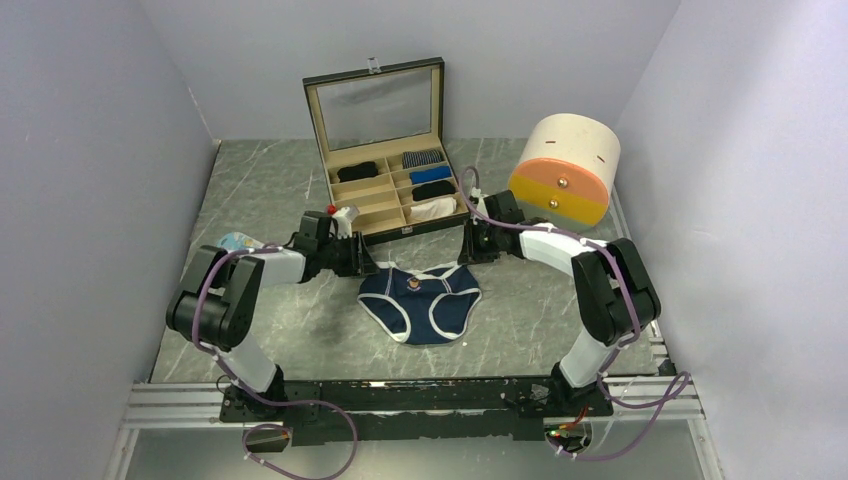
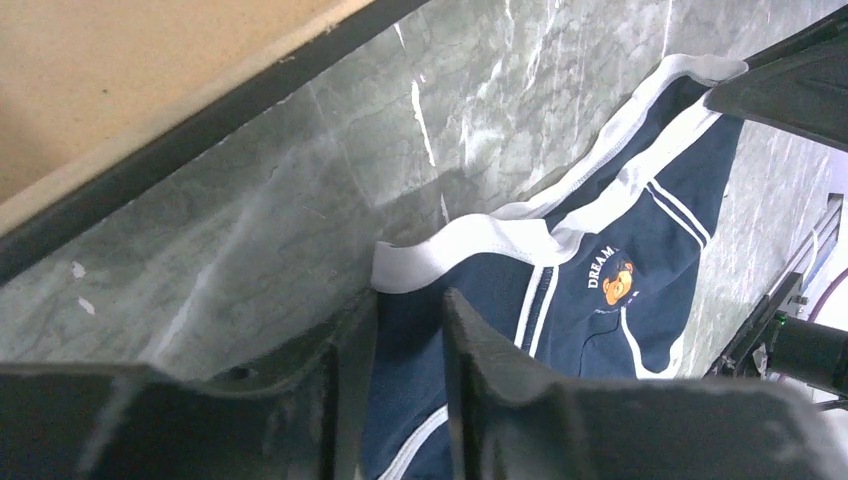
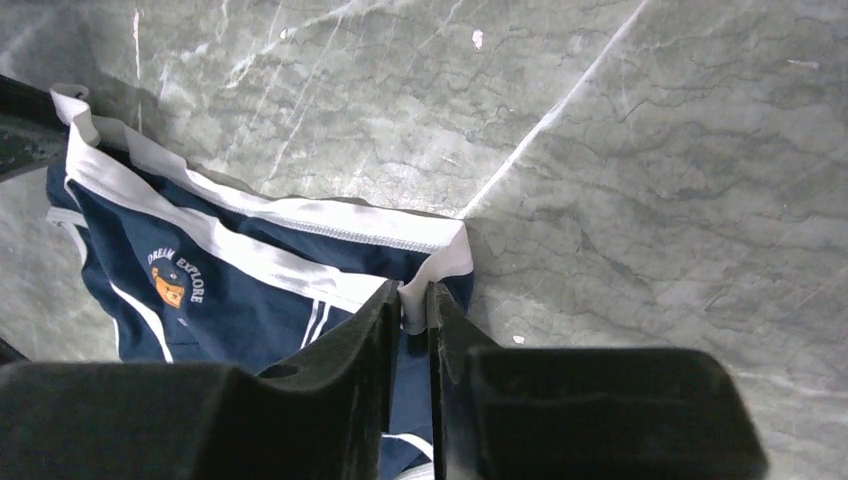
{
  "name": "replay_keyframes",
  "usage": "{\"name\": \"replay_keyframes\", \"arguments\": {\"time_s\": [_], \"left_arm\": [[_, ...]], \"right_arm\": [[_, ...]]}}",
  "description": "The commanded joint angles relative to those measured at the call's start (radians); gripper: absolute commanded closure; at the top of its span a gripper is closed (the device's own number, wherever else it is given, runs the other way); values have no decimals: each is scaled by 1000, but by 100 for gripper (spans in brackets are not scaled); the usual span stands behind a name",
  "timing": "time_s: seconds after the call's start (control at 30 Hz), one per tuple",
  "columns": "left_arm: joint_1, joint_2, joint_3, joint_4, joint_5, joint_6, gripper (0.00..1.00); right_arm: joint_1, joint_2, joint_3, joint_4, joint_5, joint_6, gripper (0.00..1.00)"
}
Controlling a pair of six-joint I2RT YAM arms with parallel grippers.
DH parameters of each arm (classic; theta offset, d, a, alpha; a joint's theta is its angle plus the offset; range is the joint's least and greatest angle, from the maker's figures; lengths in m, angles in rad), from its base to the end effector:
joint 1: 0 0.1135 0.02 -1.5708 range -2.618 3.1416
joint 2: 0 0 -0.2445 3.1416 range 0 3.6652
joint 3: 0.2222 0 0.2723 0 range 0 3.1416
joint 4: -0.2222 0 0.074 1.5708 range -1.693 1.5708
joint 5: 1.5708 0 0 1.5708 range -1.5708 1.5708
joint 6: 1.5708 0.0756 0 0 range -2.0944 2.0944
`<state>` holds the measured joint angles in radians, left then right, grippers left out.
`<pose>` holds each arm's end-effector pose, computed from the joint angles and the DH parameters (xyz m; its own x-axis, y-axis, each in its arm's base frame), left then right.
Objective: Roll the underwear
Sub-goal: Flatten out the underwear at the center of the board.
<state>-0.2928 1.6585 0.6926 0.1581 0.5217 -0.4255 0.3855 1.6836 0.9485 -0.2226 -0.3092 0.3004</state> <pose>0.3130 -0.1337 0.0719 -0.8697 -0.1116 -0.4808 0.2426 0.7516 -0.6133 0.3331 0.1600 0.1034 -0.8779 -0.0521 -0.4760 -0.2729 0.8713 0.4080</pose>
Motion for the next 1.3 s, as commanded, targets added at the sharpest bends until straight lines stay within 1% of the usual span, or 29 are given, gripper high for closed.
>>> {"name": "replay_keyframes", "arguments": {"time_s": [0.0, 0.07, 0.1, 0.17, 0.23, 0.33, 0.4, 0.47, 0.57, 0.67, 0.77, 0.83, 0.97, 1.0, 1.07, 1.17, 1.2, 1.23, 1.27], "left_arm": [[-5, 69, -41, -75, -15, 49, 67], [-5, 70, -45, -65, -8, 50, 74], [-5, 65, -45, -60, -5, 50, 80], [-5, 36, -42, -66, -9, 49, 94], [-4, -29, -38, -79, -10, 45, 95], [-5, -181, -16, -144, -9, 48, 95], [-4, -312, 7, -236, -24, 62, 95], [-5, -482, 34, -345, -54, 78, 95], [-5, -706, 69, -492, -104, 73, 95], [-4, -899, 89, -591, -103, 40, 95], [-5, -1032, 127, -694, -81, 28, 95], [-5, -1080, 179, -789, -60, 33, 95], [-5, -1096, 302, -964, 22, 64, 95], [-5, -1085, 313, -979, 47, 66, 95], [-5, -1043, 326, -998, 46, 68, 95], [-5, -947, 271, -935, -5, 66, 95], [-5, -906, 233, -884, -17, 60, 95], [-5, -862, 197, -823, -32, 53, 95], [-5, -812, 164, -761, -51, 50, 95]], "right_arm": [[-11, 17, 40, 47, -38, -13, 84], [-14, 9, 36, 53, -40, -10, 93], [-14, 3, 35, 54, -40, -6, 96], [-17, -26, 34, 48, -48, -2, 100], [-16, -98, 24, 40, -57, 4, 100], [-18, -241, -9, 38, -100, 20, 100], [-18, -368, -41, 34, -120, 35, 100], [-19, -514, -86, 38, -151, 57, 100], [-19, -742, -164, 70, -257, 125, 100], [-18, -984, -258, 134, -323, 240, 100], [-18, -1139, -283, 146, -379, 344, 100], [-16, -1194, -263, 103, -419, 368, 100], [-17, -1213, -184, -10, -498, 380, 100], [-16, -1201, -169, -35, -499, 382, 100], [-16, -1147, -146, -89, -465, 375, 100], [-17, -1000, -148, -178, -311, 344, 100], [-17, -940, -157, -198, -217, 344, 100], [-16, -868, -168, -203, -157, 342, 100], [-17, -803, -182, -172, -110, 334, 100]]}}
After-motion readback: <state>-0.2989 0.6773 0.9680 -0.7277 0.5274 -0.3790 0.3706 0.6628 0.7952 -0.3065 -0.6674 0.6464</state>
